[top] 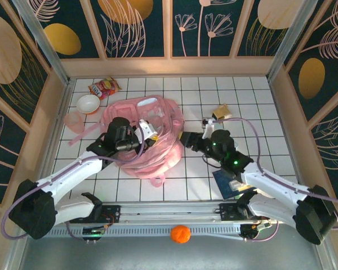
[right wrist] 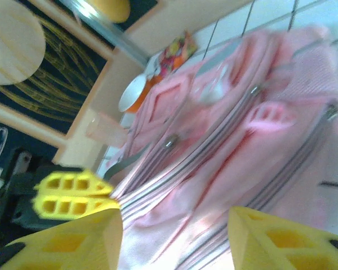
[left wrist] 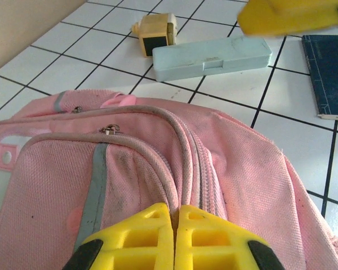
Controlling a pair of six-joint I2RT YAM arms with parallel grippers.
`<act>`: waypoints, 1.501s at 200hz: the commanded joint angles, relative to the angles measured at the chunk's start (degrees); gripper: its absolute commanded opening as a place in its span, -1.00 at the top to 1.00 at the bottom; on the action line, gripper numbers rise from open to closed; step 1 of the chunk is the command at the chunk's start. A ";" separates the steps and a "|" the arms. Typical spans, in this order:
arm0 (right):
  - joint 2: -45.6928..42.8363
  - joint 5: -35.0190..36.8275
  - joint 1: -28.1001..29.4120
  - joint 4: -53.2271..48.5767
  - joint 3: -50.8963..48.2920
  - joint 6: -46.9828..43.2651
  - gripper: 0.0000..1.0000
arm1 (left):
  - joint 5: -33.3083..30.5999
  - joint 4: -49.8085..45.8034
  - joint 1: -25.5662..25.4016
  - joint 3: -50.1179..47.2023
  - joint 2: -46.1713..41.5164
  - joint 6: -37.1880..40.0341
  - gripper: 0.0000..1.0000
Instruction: Pack the student bag
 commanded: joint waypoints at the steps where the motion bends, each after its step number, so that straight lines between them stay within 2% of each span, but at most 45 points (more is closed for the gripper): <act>1: -1.18 -1.29 -4.05 -6.48 1.82 -19.12 -0.17 | 7.77 -1.20 0.37 2.51 -3.92 6.57 1.00; 28: -0.30 -6.95 -6.35 -6.75 1.99 -44.17 -0.22 | 12.13 -9.69 1.94 4.01 -6.58 18.58 1.00; 44: 1.80 -15.21 -9.20 -5.05 0.82 -60.24 -0.22 | 14.18 -10.84 4.27 3.61 -8.85 22.72 1.00; 72: 9.61 -26.49 -17.81 -8.36 4.60 -74.90 -0.21 | 15.99 -10.22 7.58 2.90 -12.70 25.71 1.00; 102: 20.75 -27.90 -19.17 -16.47 10.44 -85.76 -0.17 | 16.80 -8.56 9.14 2.11 -13.50 25.34 1.00; 123: 26.93 -31.04 -19.16 -20.24 14.52 -87.08 -0.13 | 17.19 -7.13 9.48 2.22 -13.88 24.75 1.00; 156: 34.66 -34.11 -19.70 -16.84 17.87 -85.21 -0.13 | 17.39 -4.75 9.98 3.06 -13.90 23.54 1.00; 197: 40.92 -37.53 -19.52 -22.30 23.84 -85.23 -0.05 | 18.95 -3.14 10.03 4.30 -13.81 22.02 1.00; 238: 42.86 -41.85 -19.61 -29.63 27.59 -86.50 -0.02 | 17.98 -1.17 10.03 4.33 -13.56 20.70 1.00; 268: 41.81 -41.10 -21.28 -28.71 26.90 -83.67 0.04 | 12.63 -2.67 10.03 4.07 -11.46 20.72 1.00; 280: 40.85 -41.13 -21.40 -27.94 26.22 -83.01 0.12 | 12.30 -4.07 10.03 4.02 -10.79 21.38 1.00; 300: 39.71 -40.68 -21.34 -27.55 25.68 -82.06 0.13 | 12.23 -3.63 10.03 4.27 -10.56 20.65 1.00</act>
